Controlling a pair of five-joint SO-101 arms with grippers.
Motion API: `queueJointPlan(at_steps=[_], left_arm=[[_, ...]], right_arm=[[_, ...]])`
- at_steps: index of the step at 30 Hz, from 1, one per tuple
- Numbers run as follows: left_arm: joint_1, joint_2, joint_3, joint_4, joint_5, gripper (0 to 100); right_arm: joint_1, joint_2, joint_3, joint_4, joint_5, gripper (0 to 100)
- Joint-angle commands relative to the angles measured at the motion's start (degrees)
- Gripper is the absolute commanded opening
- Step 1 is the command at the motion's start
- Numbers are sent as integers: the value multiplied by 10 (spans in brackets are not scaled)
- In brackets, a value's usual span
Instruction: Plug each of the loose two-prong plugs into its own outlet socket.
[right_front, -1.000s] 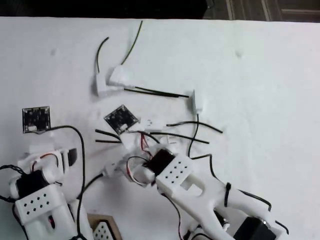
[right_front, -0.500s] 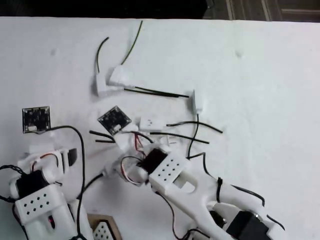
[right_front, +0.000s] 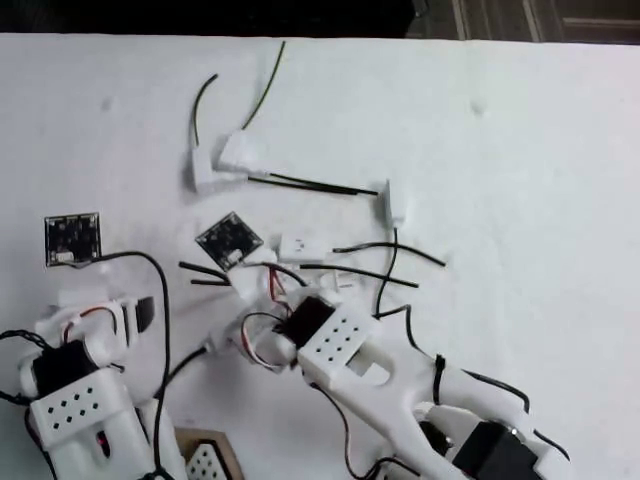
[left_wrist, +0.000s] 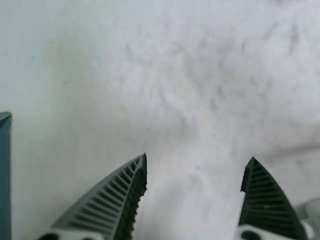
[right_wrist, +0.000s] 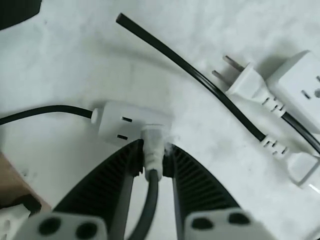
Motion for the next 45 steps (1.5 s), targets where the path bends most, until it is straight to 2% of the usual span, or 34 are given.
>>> queueJointPlan(at_steps=[1, 10, 17, 24, 45], left_arm=[[-2, -7, -1, -10, 4, 302], [-2, -7, -1, -10, 4, 302], [-2, -7, -1, -10, 4, 302], [-2, -7, -1, -10, 4, 302], [-2, -7, -1, -10, 4, 302]], right_arm=[[15, -1, -24, 7, -4, 17], [16, 4, -20, 9, -4, 17], [16, 73, -29, 15, -5, 17], [16, 40, -58, 102, -8, 17], [57, 26, -69, 131, -9, 17]])
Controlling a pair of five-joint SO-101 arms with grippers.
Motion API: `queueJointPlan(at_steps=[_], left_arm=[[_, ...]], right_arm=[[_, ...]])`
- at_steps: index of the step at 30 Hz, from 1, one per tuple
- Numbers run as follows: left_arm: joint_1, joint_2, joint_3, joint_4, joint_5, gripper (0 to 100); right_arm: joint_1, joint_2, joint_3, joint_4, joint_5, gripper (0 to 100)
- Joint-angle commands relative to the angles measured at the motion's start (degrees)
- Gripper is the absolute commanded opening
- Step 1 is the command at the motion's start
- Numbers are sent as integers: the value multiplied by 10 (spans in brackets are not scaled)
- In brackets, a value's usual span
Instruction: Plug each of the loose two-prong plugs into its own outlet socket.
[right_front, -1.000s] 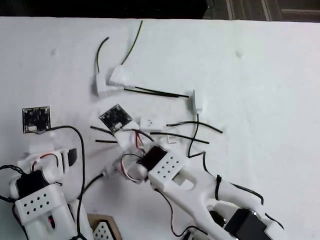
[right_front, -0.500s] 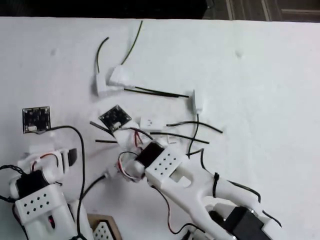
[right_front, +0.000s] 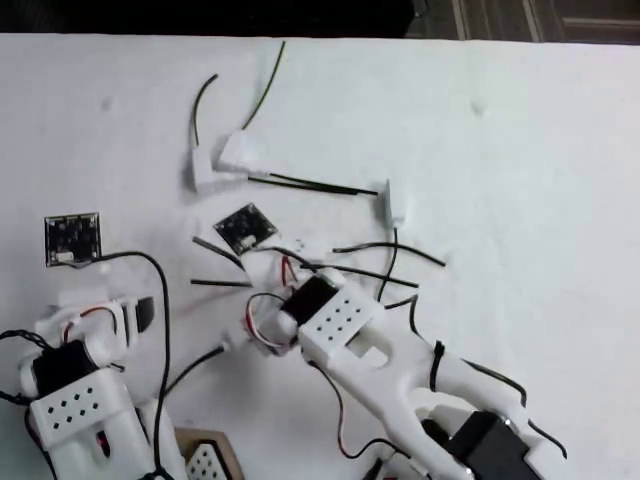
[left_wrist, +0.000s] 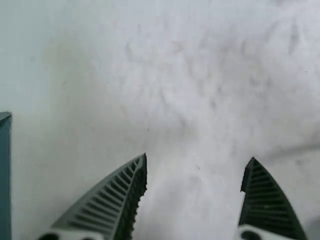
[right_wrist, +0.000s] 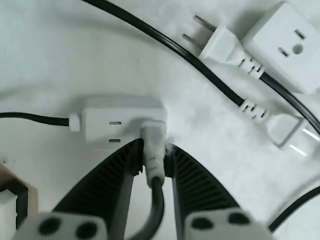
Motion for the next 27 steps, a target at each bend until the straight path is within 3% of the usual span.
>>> queueJointPlan(at_steps=[1, 9, 18, 27], left_arm=[[-2, -7, -1, -10, 4, 302], [-2, -7, -1, -10, 4, 302], [-2, -7, -1, -10, 4, 302], [-2, -7, -1, -10, 4, 304]], right_arm=[[11, -14, -28, 29, -4, 17], [-27, 0, -35, 30, -4, 17], [-29, 127, -62, 16, 1, 17], [-29, 136, -67, 22, 10, 17]])
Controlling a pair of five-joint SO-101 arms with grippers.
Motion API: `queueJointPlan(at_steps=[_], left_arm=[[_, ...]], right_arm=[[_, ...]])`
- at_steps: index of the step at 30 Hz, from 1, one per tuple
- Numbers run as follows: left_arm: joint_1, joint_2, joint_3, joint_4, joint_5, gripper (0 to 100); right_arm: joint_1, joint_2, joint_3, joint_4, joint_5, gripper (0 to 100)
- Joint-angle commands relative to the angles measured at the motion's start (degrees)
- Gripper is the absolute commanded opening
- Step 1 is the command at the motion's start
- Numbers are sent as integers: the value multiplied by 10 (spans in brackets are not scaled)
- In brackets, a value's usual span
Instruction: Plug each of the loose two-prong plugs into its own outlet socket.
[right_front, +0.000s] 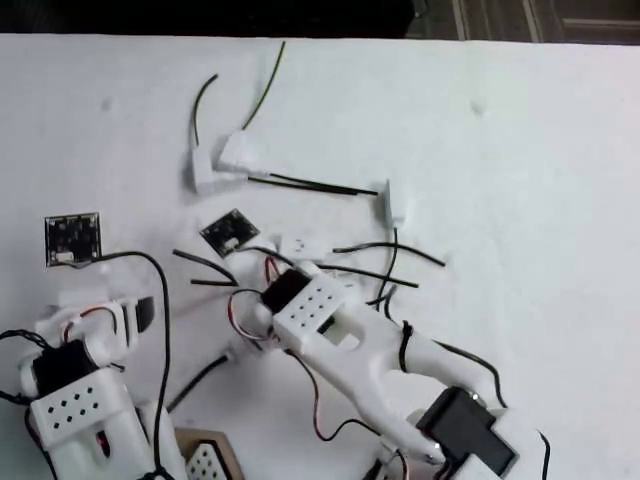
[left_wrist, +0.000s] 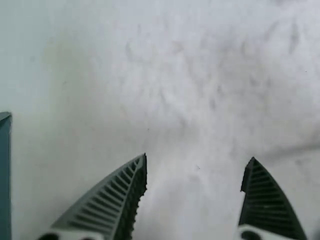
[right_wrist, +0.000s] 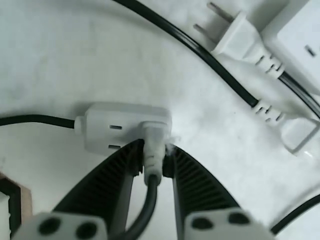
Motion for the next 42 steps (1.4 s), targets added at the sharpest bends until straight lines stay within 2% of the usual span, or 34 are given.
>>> queueJointPlan(at_steps=[1, 4, 9, 11, 14, 17, 20, 23, 28, 33, 38, 42], left_arm=[[-2, -7, -2, -10, 4, 305], [0, -7, -3, -10, 5, 306], [33, -7, -5, -5, 7, 306], [39, -7, -11, -5, 7, 306], [39, -7, -45, 19, 4, 306], [48, -7, -98, 85, 1, 306], [98, -7, -121, 136, -55, 306], [161, -4, -105, 134, -81, 305], [281, -3, -63, 112, -85, 306], [400, -2, -45, 113, -81, 302], [441, 22, -47, 107, -81, 302], [445, 137, -64, 64, -84, 304]], right_arm=[[-8, 4, -4, 3, 23, 17], [-8, -20, -18, 18, 38, 36], [-8, -111, -52, 127, 37, 197], [-8, -157, -53, 157, 38, 232], [-8, -229, -51, 183, 39, 222], [-6, -301, -51, 218, 41, 200], [15, -364, -50, 253, 41, 173], [68, -406, -44, 269, 41, 145], [179, -426, -2, 249, 42, 145], [236, -426, 64, 167, 42, 144], [247, -426, 92, 132, 42, 144], [247, -426, 93, 132, 43, 144]])
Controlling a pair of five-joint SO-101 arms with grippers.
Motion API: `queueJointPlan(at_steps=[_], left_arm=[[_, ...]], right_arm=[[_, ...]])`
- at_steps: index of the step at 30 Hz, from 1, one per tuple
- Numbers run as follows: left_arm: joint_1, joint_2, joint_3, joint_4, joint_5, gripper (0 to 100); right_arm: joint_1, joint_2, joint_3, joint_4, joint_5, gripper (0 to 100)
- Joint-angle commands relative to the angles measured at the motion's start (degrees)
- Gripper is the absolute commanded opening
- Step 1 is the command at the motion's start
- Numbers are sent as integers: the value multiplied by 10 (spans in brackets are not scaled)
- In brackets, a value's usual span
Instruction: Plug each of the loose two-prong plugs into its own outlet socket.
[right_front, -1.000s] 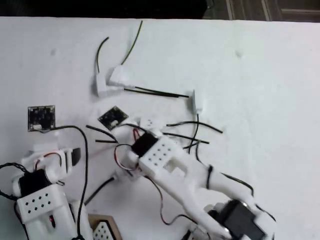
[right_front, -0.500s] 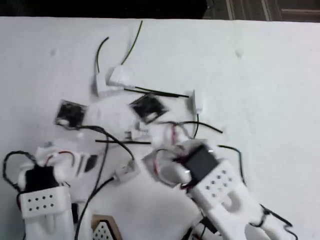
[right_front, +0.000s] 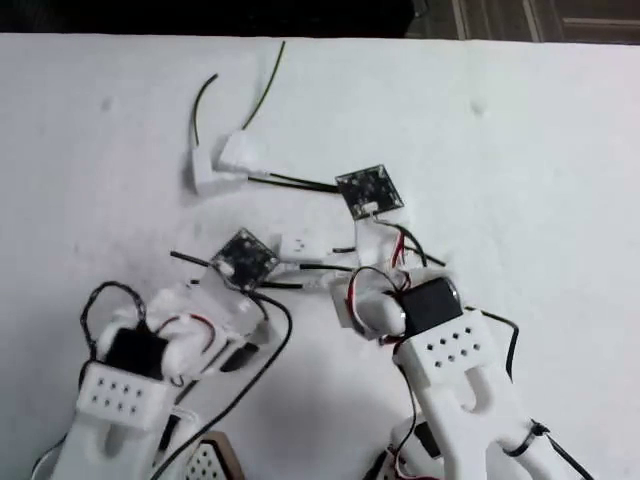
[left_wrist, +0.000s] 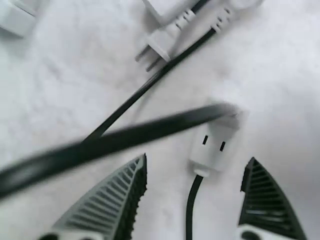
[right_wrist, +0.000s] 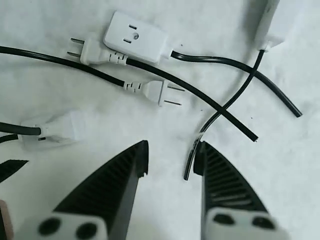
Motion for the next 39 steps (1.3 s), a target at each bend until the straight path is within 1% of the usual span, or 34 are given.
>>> queueJointPlan(at_steps=[1, 6, 8, 11, 13, 17, 22, 25, 28, 32, 35, 39], left_arm=[[7, 121, -33, -39, -4, 306], [15, 272, -107, -46, -6, 306], [27, 308, -117, -69, -2, 305], [51, 357, -110, -126, -2, 301], [64, 382, -117, -132, -1, 292], [81, 415, -133, -132, -1, 183], [100, 418, -138, -115, -1, 18], [83, 408, -157, -93, -1, 22], [46, 364, -190, -68, -1, 23], [-13, 294, -249, -45, -1, 23], [-56, 276, -300, -50, -1, 23], [-94, 313, -372, -76, -1, 23]], right_arm=[[5, -14, -3, -9, 4, 144], [6, -14, -2, -8, 4, 143], [6, -14, -2, -7, 4, 143], [6, -14, -2, -7, 4, 143], [14, -15, -2, -7, 6, 143], [61, -17, -3, -9, 44, 141], [96, -18, -5, -21, 47, 141], [112, -18, -5, -35, 48, 141], [122, -15, -5, -46, 51, 140], [117, -14, -4, -45, 51, 140], [117, -14, -4, -45, 51, 140], [117, -14, -4, -45, 49, 140]])
